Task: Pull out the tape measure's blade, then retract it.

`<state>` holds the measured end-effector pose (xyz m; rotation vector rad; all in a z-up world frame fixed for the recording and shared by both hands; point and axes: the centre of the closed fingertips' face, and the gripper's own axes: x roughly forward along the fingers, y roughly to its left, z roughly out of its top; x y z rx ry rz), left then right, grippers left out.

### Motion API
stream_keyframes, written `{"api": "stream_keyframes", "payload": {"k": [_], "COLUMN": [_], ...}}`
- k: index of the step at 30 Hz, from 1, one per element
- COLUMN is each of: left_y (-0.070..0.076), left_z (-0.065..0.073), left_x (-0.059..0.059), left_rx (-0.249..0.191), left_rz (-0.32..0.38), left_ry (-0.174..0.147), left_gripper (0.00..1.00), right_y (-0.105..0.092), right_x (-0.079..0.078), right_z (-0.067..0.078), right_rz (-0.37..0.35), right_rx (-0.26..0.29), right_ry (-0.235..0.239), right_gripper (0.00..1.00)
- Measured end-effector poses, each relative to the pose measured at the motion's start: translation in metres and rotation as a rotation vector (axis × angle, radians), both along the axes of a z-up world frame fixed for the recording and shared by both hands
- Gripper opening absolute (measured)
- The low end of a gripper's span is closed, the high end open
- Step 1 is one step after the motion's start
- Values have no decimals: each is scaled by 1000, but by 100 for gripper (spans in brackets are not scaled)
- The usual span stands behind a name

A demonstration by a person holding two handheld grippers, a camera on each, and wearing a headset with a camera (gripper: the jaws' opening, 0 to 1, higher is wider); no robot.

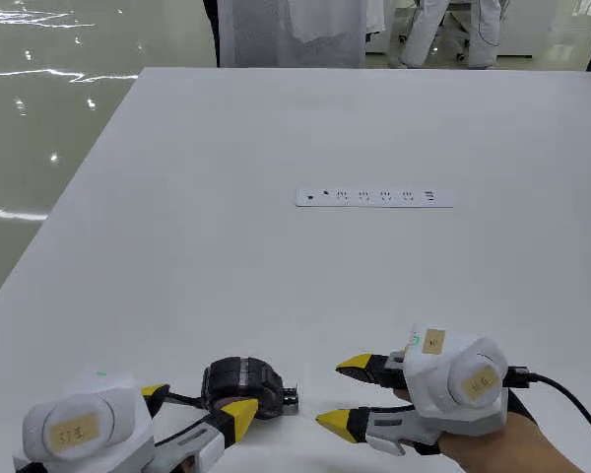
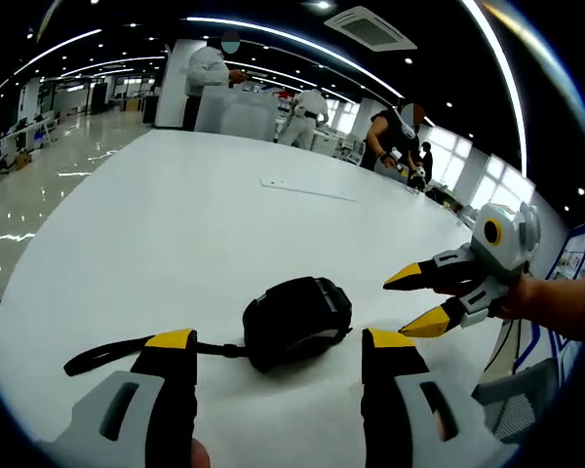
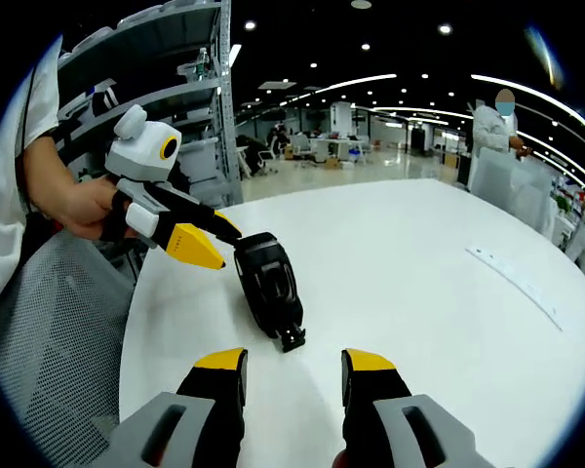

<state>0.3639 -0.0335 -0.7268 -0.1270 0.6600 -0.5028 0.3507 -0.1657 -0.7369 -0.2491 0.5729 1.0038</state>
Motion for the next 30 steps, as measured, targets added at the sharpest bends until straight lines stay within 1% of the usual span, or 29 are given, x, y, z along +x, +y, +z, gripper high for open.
{"api": "stream_keyframes", "payload": {"k": [2,4,5,6,7,8,9,10,12,14,15,16,17,18,19,21,24,26,29,30], "left_y": [4,8,9,11,14,16,20,23,30,34,36,39,40,42,44,48,54,58,62,63], "left_z": [2,4,5,6,7,8,9,9,13,18,20,22,23,25,26,27,30,30,32,32], "left_x": [-5,-9,-11,-13,-14,-15,-17,-17,-18,-19,-20,-22,-23,-25,-25,-28,-32,-36,-41,-42], "left_rx": [8,17,27,39,56,63,50,42,51,41,46,62,70,60,59,68,72,103,97,94], "left_rz": [-16,-37,-48,-64,-80,-84,-80,-76,-82,-83,-87,-101,-108,-108,-108,-115,-121,-142,-138,-140], "left_ry": [-2,-8,-14,-24,-36,-42,-33,-29,-44,-55,-61,-71,-75,-77,-78,-81,-85,-100,-105,-99], "left_gripper": [65,67,67,67,67,66,67,67,68,70,71,72,73,74,75,77,78,80,83,83], "right_y": [-4,-9,-10,-12,-13,-15,-19,-21,-26,-32,-34,-38,-40,-43,-45,-50,-55,-59,-67,-69], "right_x": [-2,-6,-8,-9,-11,-13,-15,-17,-22,-26,-27,-30,-31,-34,-35,-39,-45,-49,-55,-56], "right_z": [5,7,9,14,15,16,15,16,18,21,22,23,23,25,25,27,31,32,30,30], "right_rz": [-25,-37,-42,-54,-55,-59,-68,-71,-85,-100,-109,-118,-124,-133,-140,-155,-175,-183,-208,-214], "right_rx": [4,1,4,13,15,9,-5,-6,-7,-13,-10,-10,-15,-16,-14,-22,-14,-18,-21,-22], "right_ry": [-13,-9,-16,-32,-28,-29,-30,-27,-31,-32,-31,-33,-33,-34,-34,-36,-35,-34,-21,-18], "right_gripper": [40,41,40,40,40,42,43,44,45,47,47,48,49,51,51,53,55,57,60,61]}}
